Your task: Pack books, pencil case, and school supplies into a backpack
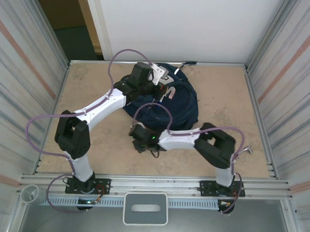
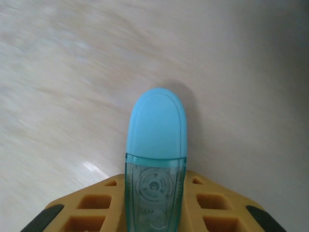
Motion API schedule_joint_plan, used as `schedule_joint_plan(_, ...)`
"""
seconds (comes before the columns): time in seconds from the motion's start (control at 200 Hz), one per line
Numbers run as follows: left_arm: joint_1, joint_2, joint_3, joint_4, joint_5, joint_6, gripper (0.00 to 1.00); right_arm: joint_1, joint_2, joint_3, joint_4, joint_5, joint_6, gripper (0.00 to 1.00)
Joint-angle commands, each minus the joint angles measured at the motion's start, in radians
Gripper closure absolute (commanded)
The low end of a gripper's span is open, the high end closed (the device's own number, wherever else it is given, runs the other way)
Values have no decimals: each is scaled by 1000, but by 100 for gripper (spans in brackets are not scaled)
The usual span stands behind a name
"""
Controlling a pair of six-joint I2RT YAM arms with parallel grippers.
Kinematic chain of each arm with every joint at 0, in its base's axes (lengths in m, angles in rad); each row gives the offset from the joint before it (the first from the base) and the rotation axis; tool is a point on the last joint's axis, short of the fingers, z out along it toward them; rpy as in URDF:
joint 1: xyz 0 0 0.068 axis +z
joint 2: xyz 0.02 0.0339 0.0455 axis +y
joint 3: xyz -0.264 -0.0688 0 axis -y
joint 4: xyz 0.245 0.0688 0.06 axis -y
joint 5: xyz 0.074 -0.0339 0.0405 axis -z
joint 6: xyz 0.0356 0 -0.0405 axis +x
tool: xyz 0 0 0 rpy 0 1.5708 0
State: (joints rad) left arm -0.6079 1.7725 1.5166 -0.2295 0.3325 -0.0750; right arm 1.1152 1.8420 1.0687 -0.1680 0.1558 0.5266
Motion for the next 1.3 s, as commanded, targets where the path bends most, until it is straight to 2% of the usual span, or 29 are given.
schedule_joint_plan(0.0,3,-42,36,44,16,20,100,-82,-241,-138,76,-66,4,82)
schedule_joint_plan(0.12,3,-45,36,46,16,17,100,-232,-503,-294,147,-175,62,81)
schedule_joint_plan(0.22,4,-47,37,52,17,9,100,-390,-644,-347,182,-258,133,80)
schedule_joint_plan(0.311,3,-48,37,60,19,2,100,-536,-664,-322,149,-278,245,81)
schedule_joint_plan(0.406,2,-47,36,68,21,-13,100,-661,-579,-272,180,-342,375,81)
schedule_joint_plan(0.541,-2,-44,42,67,23,-28,100,-664,-404,-157,262,-341,435,80)
schedule_joint_plan(0.686,-9,-42,50,60,21,-29,100,-628,-225,33,209,-399,386,60)
schedule_joint_plan(0.786,-10,-51,46,56,24,-27,100,-634,-230,12,193,-398,361,44)
schedule_joint_plan(0.887,-10,-66,29,60,20,-17,100,-653,-279,-55,195,-386,336,39)
schedule_joint_plan(0.947,-8,-73,21,65,17,-14,100,-652,-294,-79,191,-377,322,44)
schedule_joint_plan(1.047,-8,-77,17,65,13,-12,100,-626,-268,-85,211,-374,319,63)
schedule_joint_plan(1.102,-8,-77,17,65,11,-17,100,-613,-227,-61,219,-378,321,70)
schedule_joint_plan(1.207,-10,-80,8,74,10,-30,100,-604,-126,18,247,-421,325,78)
schedule_joint_plan(1.297,-11,-86,-8,83,-4,-39,100,-607,-95,71,254,-461,302,81)
